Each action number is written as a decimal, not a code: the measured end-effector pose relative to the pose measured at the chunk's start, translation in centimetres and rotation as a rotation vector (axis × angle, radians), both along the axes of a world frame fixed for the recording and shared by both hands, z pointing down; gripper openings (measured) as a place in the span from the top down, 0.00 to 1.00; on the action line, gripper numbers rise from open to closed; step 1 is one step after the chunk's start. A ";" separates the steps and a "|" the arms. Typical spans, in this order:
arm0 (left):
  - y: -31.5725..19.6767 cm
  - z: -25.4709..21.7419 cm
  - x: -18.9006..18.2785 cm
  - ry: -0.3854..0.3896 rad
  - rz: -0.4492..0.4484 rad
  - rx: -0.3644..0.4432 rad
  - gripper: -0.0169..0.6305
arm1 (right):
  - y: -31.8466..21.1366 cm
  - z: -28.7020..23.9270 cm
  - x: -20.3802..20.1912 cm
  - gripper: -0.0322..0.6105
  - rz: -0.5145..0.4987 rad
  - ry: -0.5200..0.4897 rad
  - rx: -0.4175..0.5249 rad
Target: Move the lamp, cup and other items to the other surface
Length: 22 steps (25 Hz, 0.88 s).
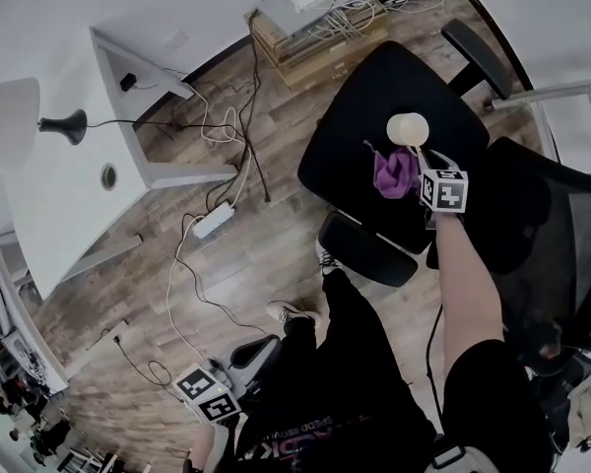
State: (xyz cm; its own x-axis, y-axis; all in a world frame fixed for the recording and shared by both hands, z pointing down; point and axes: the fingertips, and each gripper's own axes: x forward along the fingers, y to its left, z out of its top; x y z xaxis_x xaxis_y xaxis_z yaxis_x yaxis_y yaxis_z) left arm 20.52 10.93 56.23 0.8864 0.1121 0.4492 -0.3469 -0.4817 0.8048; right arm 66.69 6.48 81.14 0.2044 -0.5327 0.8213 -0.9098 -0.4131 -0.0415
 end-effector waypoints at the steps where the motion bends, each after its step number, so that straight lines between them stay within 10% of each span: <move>1: 0.0 -0.1 -0.5 0.008 -0.006 0.002 0.99 | 0.0 -0.5 -0.1 0.83 0.003 0.009 0.001; 15: -1.1 -3.1 -8.2 0.133 -0.091 0.085 0.99 | -3.1 -15.3 -7.1 0.95 -0.103 0.161 0.190; 22: -1.6 -5.2 -10.3 0.211 -0.138 0.139 0.99 | -3.4 -22.6 -14.7 0.94 -0.180 0.063 0.323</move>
